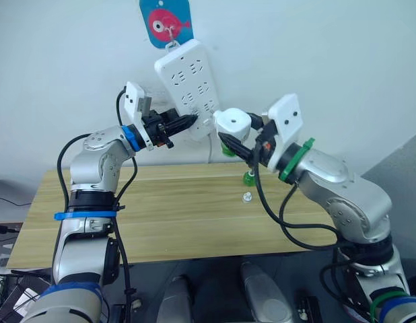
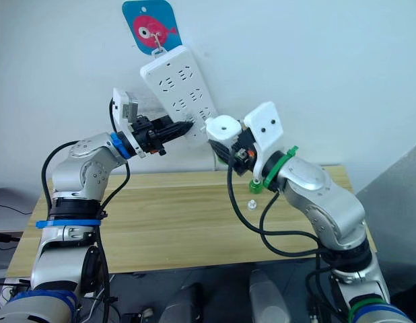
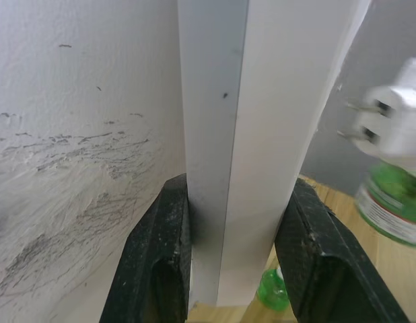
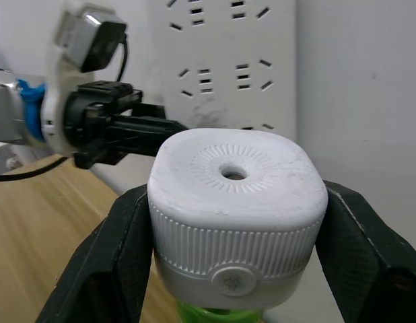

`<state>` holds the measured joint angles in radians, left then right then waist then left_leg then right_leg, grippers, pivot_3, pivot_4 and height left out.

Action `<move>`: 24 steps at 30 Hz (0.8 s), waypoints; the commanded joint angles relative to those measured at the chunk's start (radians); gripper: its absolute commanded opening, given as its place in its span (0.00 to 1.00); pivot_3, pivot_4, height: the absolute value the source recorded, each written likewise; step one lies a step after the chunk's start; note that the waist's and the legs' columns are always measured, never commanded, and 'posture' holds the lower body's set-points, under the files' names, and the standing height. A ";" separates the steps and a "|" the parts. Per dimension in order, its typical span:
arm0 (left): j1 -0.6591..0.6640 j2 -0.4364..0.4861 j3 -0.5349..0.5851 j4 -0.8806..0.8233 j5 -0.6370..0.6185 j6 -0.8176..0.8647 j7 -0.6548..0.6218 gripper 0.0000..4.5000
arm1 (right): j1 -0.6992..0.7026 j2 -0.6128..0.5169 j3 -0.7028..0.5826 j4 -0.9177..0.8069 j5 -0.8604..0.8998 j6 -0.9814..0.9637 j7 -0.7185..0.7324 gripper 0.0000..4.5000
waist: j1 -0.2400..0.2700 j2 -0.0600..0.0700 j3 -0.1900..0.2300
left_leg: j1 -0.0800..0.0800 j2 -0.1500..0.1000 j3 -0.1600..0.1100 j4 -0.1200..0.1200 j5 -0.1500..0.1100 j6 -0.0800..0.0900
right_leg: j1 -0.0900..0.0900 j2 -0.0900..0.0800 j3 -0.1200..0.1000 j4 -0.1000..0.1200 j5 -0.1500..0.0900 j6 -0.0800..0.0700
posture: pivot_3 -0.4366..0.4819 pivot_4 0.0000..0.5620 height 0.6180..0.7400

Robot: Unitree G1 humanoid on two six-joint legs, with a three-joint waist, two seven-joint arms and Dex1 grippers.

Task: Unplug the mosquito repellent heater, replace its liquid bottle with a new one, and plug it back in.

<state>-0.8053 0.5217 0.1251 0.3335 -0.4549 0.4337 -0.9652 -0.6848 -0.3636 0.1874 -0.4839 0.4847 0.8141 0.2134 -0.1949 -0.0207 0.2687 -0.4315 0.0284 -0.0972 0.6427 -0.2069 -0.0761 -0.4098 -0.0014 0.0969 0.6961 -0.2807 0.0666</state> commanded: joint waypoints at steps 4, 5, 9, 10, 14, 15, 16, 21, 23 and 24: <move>0.015 0.029 0.020 -0.030 -0.007 0.025 0.013 0.30 | -0.074 0.077 0.025 0.098 -0.108 -0.071 0.004 0.67 | -0.002 0.000 0.000 | 0.000 0.000 0.000 0.000 0.000 0.000 | 0.000 0.000 0.000 0.000 0.000 0.000 | 0.22 0.39 1.00; 0.015 0.030 0.022 -0.030 -0.007 0.026 0.015 0.30 | -0.076 0.081 0.028 0.104 -0.116 -0.072 0.012 0.67 | -0.002 0.000 0.000 | 0.000 0.000 0.000 0.000 0.000 0.000 | 0.000 0.000 0.000 0.000 0.000 0.000 | 0.22 0.39 1.00; 0.021 0.034 0.021 -0.038 -0.006 0.026 0.018 0.30 | -0.077 0.093 0.035 0.114 -0.140 -0.064 0.034 0.67 | -0.001 0.000 0.000 | 0.000 0.000 0.000 0.000 0.000 0.000 | 0.000 0.000 0.000 0.000 0.000 0.000 | 0.22 0.39 1.00; 0.023 0.035 0.020 -0.039 -0.006 0.025 0.018 0.30 | -0.077 0.094 0.034 0.112 -0.143 -0.057 0.039 0.67 | -0.001 0.000 0.000 | 0.000 0.000 0.000 0.000 0.000 0.000 | 0.000 0.000 0.000 0.000 0.000 0.000 | 0.22 0.39 1.00; 0.023 0.041 0.018 -0.032 0.005 0.007 0.021 0.30 | -0.076 0.097 0.024 0.097 -0.149 -0.022 0.058 0.67 | -0.001 0.000 0.000 | 0.000 0.000 0.000 0.000 0.000 0.000 | 0.000 0.000 0.000 0.000 0.000 0.000 | 0.22 0.39 1.00; 0.022 0.042 0.017 -0.030 0.007 0.004 0.020 0.30 | -0.077 0.100 0.021 0.093 -0.149 -0.016 0.060 0.67 | -0.001 0.000 0.000 | 0.000 0.000 0.000 0.000 0.000 0.000 | 0.000 0.000 0.000 0.000 0.000 0.000 | 0.22 0.39 1.00; 0.022 0.043 0.016 -0.030 0.007 0.005 0.019 0.30 | -0.078 0.102 0.020 0.090 -0.148 -0.009 0.064 0.67 | -0.001 0.000 0.000 | 0.000 0.000 0.000 0.000 0.000 0.000 | 0.000 0.000 0.000 0.000 0.000 0.000 | 0.22 0.39 1.00; 0.023 0.045 0.014 -0.034 0.010 0.006 0.016 0.30 | -0.080 0.117 0.025 0.090 -0.162 0.003 0.069 0.67 | -0.001 0.000 0.000 | 0.000 0.000 0.000 0.000 0.000 0.000 | -0.001 0.000 0.000 0.001 0.000 0.000 | 0.22 0.39 1.00; 0.023 0.045 0.014 -0.034 0.009 0.007 0.015 0.30 | -0.081 0.128 0.022 0.099 -0.176 -0.014 0.061 0.67 | -0.001 0.000 0.000 | 0.000 0.000 0.000 0.000 0.000 0.000 | -0.001 0.000 0.000 0.000 0.000 0.000 | 0.22 0.39 1.00; 0.024 0.046 0.014 -0.036 0.008 0.010 0.014 0.30 | -0.084 0.135 0.019 0.104 -0.185 -0.025 0.054 0.67 | -0.001 0.000 0.000 | 0.000 0.000 0.000 0.000 0.000 0.000 | -0.001 0.000 0.000 0.000 0.000 0.000 | 0.22 0.40 1.00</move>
<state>-0.7902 0.5481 0.1242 0.3117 -0.4526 0.4450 -0.9610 -0.7374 -0.2395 0.2199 -0.3470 0.3178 0.8253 0.2774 -0.1962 -0.0205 0.2686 -0.4315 0.0284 -0.0973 0.6424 -0.2069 -0.0761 -0.4103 -0.0017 0.0967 0.6966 -0.2807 0.0664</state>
